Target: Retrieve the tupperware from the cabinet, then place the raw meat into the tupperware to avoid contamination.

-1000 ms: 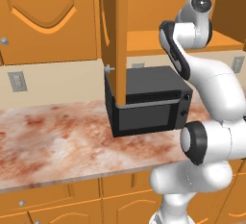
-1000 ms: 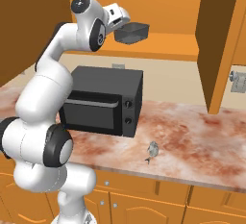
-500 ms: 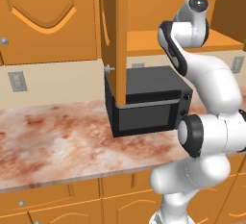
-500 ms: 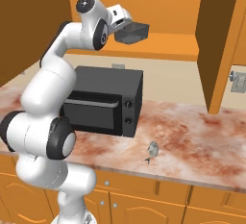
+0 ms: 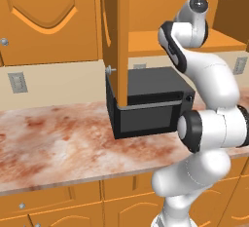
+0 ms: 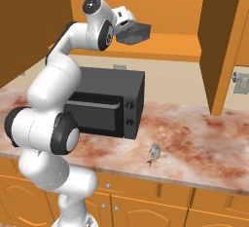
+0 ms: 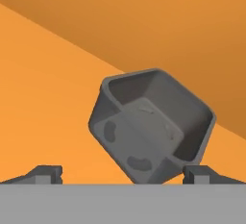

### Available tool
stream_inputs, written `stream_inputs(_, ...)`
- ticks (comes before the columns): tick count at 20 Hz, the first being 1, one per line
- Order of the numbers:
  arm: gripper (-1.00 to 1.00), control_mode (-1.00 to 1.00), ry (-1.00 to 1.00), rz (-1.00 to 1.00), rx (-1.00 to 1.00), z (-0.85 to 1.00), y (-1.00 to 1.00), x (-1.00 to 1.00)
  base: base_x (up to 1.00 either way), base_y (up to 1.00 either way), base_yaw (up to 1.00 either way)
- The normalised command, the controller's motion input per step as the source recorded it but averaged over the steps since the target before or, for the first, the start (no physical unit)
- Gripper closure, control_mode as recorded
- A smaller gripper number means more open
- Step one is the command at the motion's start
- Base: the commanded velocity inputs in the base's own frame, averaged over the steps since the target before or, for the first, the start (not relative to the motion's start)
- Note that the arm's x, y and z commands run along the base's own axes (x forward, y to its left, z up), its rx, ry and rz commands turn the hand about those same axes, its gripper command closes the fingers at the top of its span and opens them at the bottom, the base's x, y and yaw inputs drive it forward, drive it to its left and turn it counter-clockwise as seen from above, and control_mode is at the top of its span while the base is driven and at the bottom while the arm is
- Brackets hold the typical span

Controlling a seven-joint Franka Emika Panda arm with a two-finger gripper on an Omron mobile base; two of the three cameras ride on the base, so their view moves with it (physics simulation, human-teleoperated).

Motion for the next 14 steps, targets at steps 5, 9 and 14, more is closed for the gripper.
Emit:
stream_inputs(5,-1.0,-1.0,0.0,0.0,0.02,-0.03,-0.02,0.22,0.0,0.0,0.0)
stream_inputs(9,-1.0,-1.0,0.0,0.0,0.02,-0.03,-0.03,0.21,0.0,0.0,0.0)
stream_inputs(14,-1.0,-1.0,0.0,0.0,0.02,-0.03,-0.04,0.21,0.0,0.0,0.0)
